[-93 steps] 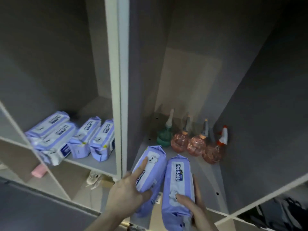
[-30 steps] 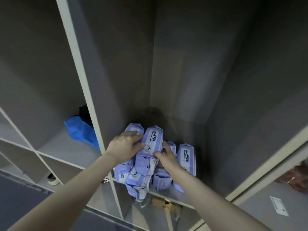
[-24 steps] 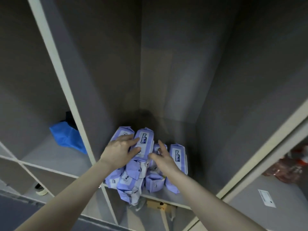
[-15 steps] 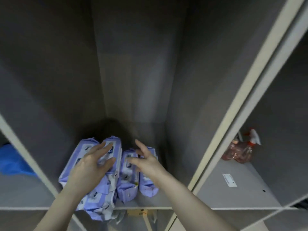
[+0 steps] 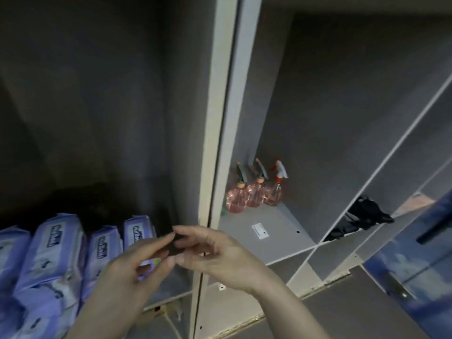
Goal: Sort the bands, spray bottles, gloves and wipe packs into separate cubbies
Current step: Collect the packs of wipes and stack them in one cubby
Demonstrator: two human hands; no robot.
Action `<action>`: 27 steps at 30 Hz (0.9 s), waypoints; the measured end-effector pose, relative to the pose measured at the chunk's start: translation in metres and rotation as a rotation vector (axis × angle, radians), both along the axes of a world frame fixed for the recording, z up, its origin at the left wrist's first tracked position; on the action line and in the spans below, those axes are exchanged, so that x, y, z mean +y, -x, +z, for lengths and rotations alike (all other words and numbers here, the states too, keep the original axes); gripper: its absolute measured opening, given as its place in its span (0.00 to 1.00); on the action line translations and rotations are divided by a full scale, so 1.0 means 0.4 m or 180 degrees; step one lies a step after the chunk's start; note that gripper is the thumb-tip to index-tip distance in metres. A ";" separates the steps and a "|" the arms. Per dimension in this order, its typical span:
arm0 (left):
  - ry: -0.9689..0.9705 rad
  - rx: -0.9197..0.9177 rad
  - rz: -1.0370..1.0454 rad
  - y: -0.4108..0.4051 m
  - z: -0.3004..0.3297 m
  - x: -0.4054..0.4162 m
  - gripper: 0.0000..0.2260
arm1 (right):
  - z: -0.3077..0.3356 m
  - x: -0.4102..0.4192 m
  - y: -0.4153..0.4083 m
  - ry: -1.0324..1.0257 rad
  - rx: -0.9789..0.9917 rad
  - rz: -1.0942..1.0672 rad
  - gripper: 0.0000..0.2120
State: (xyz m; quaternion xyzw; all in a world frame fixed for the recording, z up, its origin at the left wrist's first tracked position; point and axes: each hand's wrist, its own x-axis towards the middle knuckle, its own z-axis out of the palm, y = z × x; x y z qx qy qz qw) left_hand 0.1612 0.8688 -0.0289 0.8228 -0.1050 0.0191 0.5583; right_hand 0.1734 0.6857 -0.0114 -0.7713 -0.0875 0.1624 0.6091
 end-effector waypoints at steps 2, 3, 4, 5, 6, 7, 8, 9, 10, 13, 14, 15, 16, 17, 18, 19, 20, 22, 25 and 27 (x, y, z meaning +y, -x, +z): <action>-0.0010 -0.0048 -0.0103 0.009 0.002 -0.058 0.21 | 0.003 -0.057 0.021 0.0082 -0.0052 -0.0079 0.23; -0.0037 -0.0059 -0.0171 0.011 -0.001 -0.088 0.23 | 0.003 -0.087 0.032 0.0111 -0.0052 -0.0115 0.24; -0.0057 -0.0061 -0.0238 0.013 -0.007 -0.120 0.25 | 0.003 -0.119 0.044 0.0138 -0.0047 -0.0147 0.24; -0.0062 -0.0052 -0.0292 0.015 -0.014 -0.155 0.25 | 0.002 -0.154 0.057 0.0158 -0.0036 -0.0191 0.24; -0.0036 -0.0061 -0.0350 0.020 -0.019 -0.192 0.23 | 0.000 -0.190 0.072 0.0172 -0.0028 -0.0249 0.24; -0.0015 -0.0089 -0.0388 0.027 -0.021 -0.232 0.20 | -0.001 -0.228 0.086 0.0186 -0.0041 -0.0313 0.24; -0.0009 -0.0095 -0.0419 0.035 -0.022 -0.275 0.15 | -0.003 -0.267 0.101 0.0193 -0.0062 -0.0380 0.24; -0.0011 -0.0099 -0.0450 0.043 -0.023 -0.318 0.15 | -0.005 -0.308 0.116 0.0197 -0.0068 -0.0444 0.24; -0.0038 -0.0123 -0.0460 0.050 -0.029 -0.361 0.17 | -0.008 -0.349 0.129 0.0204 -0.0060 -0.0515 0.24; -0.0020 -0.0168 -0.0510 0.074 -0.041 -0.494 0.18 | -0.012 -0.477 0.173 0.0213 -0.0071 -0.0666 0.23; -0.0013 -0.0224 -0.0537 0.083 -0.042 -0.538 0.18 | -0.012 -0.519 0.187 0.0221 -0.0075 -0.0693 0.23; -0.0011 -0.0269 -0.0566 0.093 -0.042 -0.582 0.17 | -0.012 -0.562 0.201 0.0237 -0.0078 -0.0728 0.23; 0.0007 -0.0269 -0.0610 0.100 -0.043 -0.626 0.15 | -0.013 -0.606 0.214 0.0239 -0.0086 -0.0765 0.23; 0.0057 -0.0243 -0.0679 0.107 -0.046 -0.670 0.13 | -0.014 -0.650 0.227 0.0247 -0.0099 -0.0803 0.23; 0.0090 -0.0211 -0.0761 0.113 -0.050 -0.713 0.13 | -0.017 -0.693 0.239 0.0259 -0.0120 -0.0842 0.22; 0.0088 -0.0222 -0.0836 0.119 -0.052 -0.756 0.13 | -0.021 -0.733 0.251 0.0275 -0.0148 -0.0877 0.22; 0.0055 -0.0255 -0.0868 0.122 -0.058 -0.797 0.14 | -0.025 -0.771 0.262 0.0284 -0.0166 -0.0913 0.22; -0.0038 -0.0319 -0.0904 0.125 -0.074 -0.871 0.19 | -0.033 -0.841 0.282 0.0338 -0.0149 -0.1005 0.21; -0.0359 -0.0371 -0.1034 0.123 -0.092 -0.971 0.21 | -0.042 -0.932 0.304 0.0390 -0.0139 -0.1173 0.22; -0.0449 -0.0359 -0.1122 0.116 -0.094 -1.022 0.21 | -0.053 -0.979 0.312 0.0337 -0.0103 -0.1290 0.22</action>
